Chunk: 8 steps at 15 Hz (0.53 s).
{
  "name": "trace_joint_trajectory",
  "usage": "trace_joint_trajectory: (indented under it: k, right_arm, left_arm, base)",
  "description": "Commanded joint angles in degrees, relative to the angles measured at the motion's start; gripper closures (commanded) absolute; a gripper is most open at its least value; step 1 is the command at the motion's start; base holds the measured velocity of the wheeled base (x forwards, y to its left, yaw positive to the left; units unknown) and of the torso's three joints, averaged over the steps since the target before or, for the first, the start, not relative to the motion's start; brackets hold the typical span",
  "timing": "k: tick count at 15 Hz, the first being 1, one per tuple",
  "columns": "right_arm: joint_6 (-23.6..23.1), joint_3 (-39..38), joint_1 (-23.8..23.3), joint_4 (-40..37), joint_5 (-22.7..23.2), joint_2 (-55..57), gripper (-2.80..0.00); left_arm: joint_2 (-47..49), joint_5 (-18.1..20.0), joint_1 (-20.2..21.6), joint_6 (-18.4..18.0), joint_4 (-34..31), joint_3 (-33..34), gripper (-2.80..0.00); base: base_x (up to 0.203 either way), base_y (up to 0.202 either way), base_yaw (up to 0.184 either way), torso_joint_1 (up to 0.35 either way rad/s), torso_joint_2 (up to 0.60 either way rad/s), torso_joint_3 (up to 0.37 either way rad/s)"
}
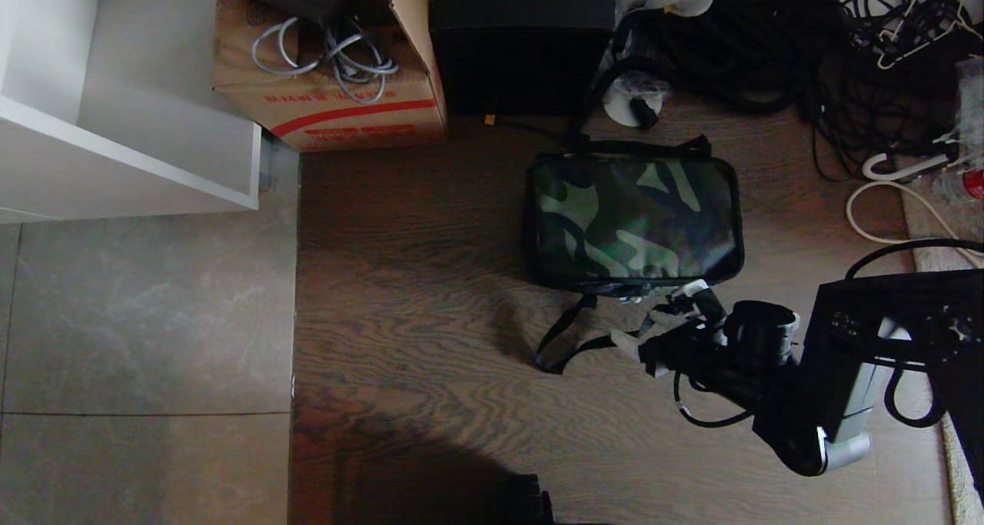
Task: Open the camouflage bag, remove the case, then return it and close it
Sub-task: Open the top of the storage box
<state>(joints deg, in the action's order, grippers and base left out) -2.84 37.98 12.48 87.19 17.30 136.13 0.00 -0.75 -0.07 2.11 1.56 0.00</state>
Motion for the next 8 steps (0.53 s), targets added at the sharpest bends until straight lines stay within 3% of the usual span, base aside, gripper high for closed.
trace_joint_trajectory:
  k: [1, 8]
  right_arm:
    - [0.79, 0.51, -0.18, 0.48, 0.10, -0.86, -2.80]
    - [0.99, 3.01, -0.79, 0.48, -0.81, 0.40, -2.80]
  left_arm:
    - [0.00, -0.04, -0.01, 0.00, 0.02, 0.35, 0.00]
    - [0.00, -0.04, 0.02, 0.00, 0.02, 0.35, 0.00]
  base:
    - [0.000, 0.000, 0.000, 0.000, 0.00, 0.000]
    - [0.000, 0.000, 0.000, 0.000, 0.00, 0.000]
